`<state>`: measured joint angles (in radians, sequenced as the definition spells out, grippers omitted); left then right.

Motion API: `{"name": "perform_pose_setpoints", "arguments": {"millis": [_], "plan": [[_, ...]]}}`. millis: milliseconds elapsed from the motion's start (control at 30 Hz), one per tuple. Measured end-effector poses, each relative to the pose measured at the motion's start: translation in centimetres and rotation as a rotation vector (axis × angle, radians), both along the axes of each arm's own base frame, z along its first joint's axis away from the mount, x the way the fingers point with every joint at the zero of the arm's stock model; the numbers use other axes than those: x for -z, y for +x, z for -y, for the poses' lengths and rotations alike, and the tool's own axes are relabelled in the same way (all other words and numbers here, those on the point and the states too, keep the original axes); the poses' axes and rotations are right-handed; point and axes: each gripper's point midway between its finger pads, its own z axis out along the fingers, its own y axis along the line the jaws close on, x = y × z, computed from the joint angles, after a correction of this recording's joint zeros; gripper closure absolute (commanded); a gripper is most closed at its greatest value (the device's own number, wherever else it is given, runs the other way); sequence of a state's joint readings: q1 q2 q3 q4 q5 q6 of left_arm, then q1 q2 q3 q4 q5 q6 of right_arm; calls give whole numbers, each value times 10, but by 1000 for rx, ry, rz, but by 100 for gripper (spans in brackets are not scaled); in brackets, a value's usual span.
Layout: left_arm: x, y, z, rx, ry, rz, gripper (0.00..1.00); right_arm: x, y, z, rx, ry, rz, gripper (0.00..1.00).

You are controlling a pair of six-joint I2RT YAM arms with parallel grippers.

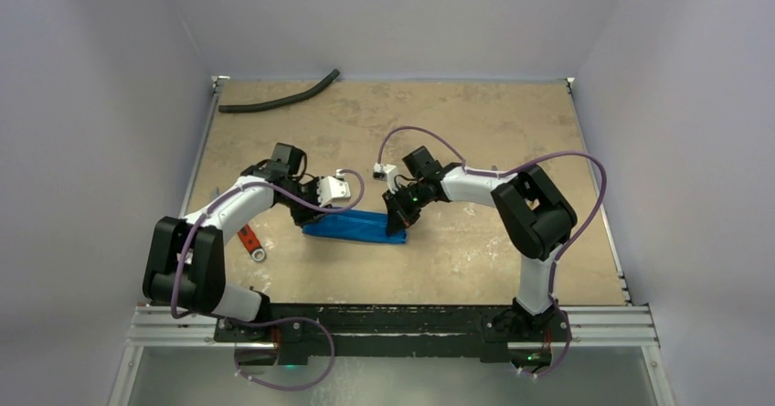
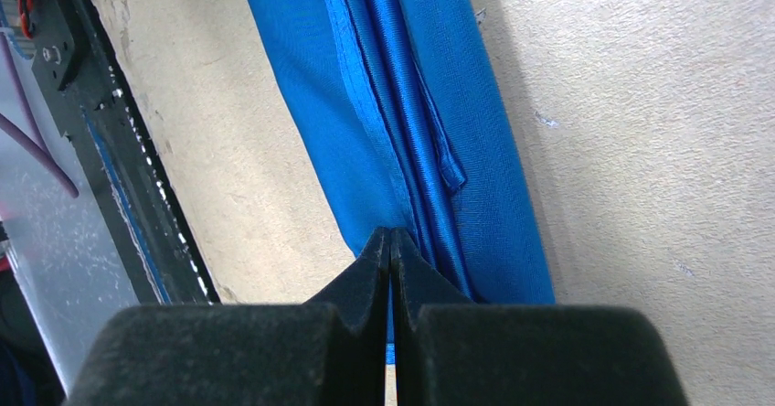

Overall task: Fold the napkin into a case and place the utensils inside
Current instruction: Pick up the smaller rectangle-folded napkin from the center of the board.

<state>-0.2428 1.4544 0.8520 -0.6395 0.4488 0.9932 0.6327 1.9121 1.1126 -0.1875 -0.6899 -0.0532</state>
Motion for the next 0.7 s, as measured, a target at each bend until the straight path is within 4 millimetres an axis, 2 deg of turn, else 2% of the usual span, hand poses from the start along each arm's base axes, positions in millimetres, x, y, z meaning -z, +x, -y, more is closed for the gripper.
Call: {"name": "perform_pose_setpoints", "arguments": {"millis": [167,333,367,467,600,700], "plan": [[-6,9,9,0,2,68,74,0,0,0,-3,1,2,100],[2,3,15,22,25,74,76,0,0,0,-3,2,2,100],[3,3,14,21,33,75,80,0,0,0,-4,2,2,100],[6,6,9,11,68,87,100,0,0,0,-4,3,2,100],[8,12,3,-13,120,126,100,0,0,0,-3,8,0,100],[10,10,5,-6,132,131,100,0,1,1,-1,9,0,100]]}}
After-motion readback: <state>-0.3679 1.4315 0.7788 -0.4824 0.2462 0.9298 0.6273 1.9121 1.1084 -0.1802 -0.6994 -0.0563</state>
